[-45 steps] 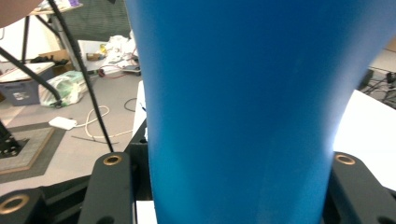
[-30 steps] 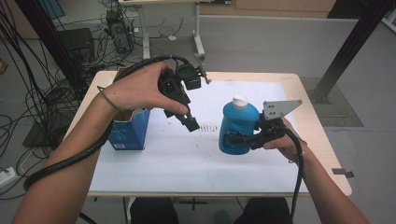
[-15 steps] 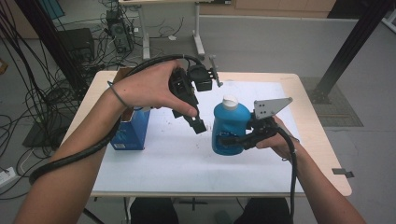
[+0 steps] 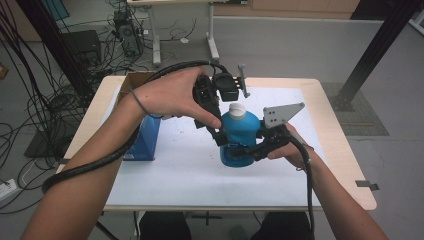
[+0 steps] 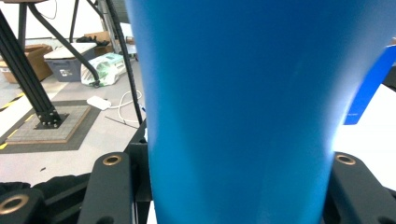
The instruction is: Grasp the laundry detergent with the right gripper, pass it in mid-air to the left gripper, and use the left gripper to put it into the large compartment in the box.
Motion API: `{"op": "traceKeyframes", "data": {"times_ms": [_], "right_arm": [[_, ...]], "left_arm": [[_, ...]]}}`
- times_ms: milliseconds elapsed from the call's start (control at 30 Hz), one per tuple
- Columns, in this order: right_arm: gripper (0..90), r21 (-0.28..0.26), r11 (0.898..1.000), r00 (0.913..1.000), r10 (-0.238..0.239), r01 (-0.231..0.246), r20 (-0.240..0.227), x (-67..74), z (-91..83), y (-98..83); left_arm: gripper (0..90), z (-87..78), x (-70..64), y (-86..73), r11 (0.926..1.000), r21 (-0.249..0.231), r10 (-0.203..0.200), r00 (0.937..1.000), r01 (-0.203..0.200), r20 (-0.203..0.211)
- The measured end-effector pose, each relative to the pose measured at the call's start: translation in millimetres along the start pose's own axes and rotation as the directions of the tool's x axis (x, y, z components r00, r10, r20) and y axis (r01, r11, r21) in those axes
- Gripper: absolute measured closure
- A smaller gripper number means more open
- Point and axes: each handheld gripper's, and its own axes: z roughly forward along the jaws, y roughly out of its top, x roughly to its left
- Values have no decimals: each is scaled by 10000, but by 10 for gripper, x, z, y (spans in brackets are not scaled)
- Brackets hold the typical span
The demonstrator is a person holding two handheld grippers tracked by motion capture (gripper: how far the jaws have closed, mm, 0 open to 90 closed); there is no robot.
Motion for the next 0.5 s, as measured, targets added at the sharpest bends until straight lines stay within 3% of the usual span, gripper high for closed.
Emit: {"op": "traceKeyframes", "data": {"times_ms": [500], "right_arm": [[442,106,9999,9995,-88,91,-309,41,152,13]], "left_arm": [[99,41,-51,130,9996,50,286,9995,-287,97]]}}
